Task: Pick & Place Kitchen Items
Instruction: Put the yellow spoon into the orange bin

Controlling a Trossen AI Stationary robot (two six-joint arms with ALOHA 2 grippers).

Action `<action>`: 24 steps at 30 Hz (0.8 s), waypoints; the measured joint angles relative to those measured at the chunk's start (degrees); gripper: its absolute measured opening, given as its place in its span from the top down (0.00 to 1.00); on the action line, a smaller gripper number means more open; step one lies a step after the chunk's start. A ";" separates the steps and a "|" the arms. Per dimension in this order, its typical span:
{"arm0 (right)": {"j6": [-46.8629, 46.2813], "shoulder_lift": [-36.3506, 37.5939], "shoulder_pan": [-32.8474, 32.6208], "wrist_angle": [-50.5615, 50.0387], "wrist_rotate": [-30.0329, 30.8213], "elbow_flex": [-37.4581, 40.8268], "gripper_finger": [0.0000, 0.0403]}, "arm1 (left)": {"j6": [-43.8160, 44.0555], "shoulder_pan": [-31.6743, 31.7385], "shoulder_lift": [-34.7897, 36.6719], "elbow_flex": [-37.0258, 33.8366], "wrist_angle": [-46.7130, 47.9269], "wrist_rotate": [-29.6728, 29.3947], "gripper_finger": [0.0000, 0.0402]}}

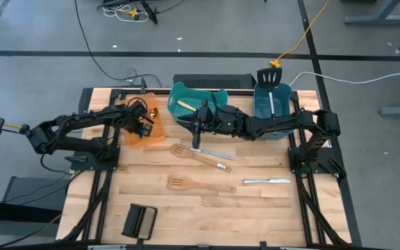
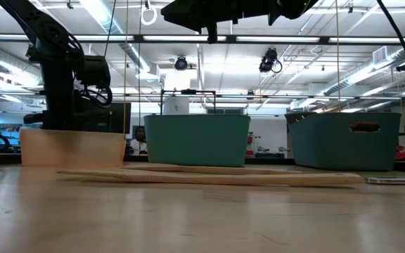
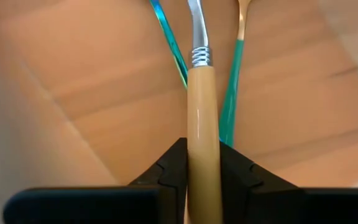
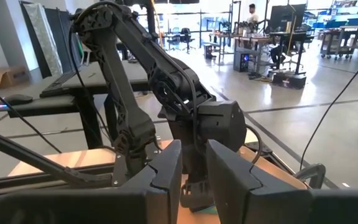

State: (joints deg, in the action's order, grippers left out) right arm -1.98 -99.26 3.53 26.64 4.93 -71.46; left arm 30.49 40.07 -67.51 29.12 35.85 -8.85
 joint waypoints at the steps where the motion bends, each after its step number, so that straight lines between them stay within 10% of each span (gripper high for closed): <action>1: 0.00 0.00 0.02 -0.18 0.00 0.00 0.78 | -0.01 0.00 0.00 0.00 -0.04 -0.03 0.84; 24: 0.02 0.00 0.00 -0.64 0.19 0.00 0.78 | -3.09 -2.85 0.00 0.00 -0.13 -2.27 0.72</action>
State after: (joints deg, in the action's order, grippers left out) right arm -1.96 -99.26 3.53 26.00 5.12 -71.46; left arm 27.40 37.23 -67.51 29.12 35.73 -11.11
